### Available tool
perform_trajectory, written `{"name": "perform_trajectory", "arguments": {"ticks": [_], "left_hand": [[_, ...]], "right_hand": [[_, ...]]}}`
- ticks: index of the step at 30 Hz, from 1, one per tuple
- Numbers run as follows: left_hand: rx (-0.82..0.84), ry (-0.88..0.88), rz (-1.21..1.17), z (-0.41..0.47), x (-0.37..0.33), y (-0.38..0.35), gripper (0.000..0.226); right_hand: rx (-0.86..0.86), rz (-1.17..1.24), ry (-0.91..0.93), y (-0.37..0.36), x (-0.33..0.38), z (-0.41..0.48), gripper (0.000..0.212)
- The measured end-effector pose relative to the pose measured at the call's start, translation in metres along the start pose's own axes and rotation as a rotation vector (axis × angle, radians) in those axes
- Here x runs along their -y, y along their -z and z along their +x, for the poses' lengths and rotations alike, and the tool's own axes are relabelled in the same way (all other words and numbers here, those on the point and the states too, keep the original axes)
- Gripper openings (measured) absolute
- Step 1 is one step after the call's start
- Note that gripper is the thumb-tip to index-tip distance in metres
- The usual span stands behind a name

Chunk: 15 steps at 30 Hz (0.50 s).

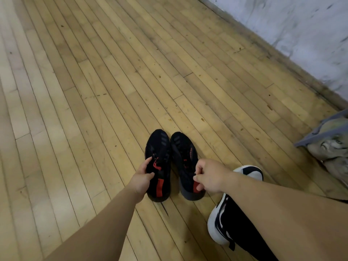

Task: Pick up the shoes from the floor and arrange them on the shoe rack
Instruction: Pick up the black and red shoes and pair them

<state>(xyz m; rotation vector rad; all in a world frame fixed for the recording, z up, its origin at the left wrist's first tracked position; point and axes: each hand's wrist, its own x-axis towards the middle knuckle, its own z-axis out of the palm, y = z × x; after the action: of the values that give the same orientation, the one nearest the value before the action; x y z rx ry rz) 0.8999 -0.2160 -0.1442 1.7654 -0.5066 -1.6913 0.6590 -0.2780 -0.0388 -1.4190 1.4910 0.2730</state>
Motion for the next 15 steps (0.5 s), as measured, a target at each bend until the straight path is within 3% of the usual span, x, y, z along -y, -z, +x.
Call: {"name": "perform_trajectory", "arguments": {"ticks": [3, 8, 11, 15], "left_hand": [[-0.044, -0.022, -0.084, -0.022, -0.008, -0.019, 0.063], [-0.07, -0.114, -0.238, -0.059, -0.05, -0.06, 0.06], [-0.021, -0.239, -0.316, -0.083, -0.097, -0.093, 0.058], [0.119, -0.414, -0.323, -0.121, -0.17, -0.153, 0.057]], "right_hand": [[-0.118, 0.096, 0.025, 0.021, 0.004, -0.007, 0.008], [-0.323, 0.039, 0.166, 0.073, 0.024, -0.029, 0.017], [-0.403, -0.067, 0.268, 0.125, 0.042, -0.068, 0.018], [-0.64, -0.021, 0.331, 0.202, 0.047, -0.161, 0.019]]}}
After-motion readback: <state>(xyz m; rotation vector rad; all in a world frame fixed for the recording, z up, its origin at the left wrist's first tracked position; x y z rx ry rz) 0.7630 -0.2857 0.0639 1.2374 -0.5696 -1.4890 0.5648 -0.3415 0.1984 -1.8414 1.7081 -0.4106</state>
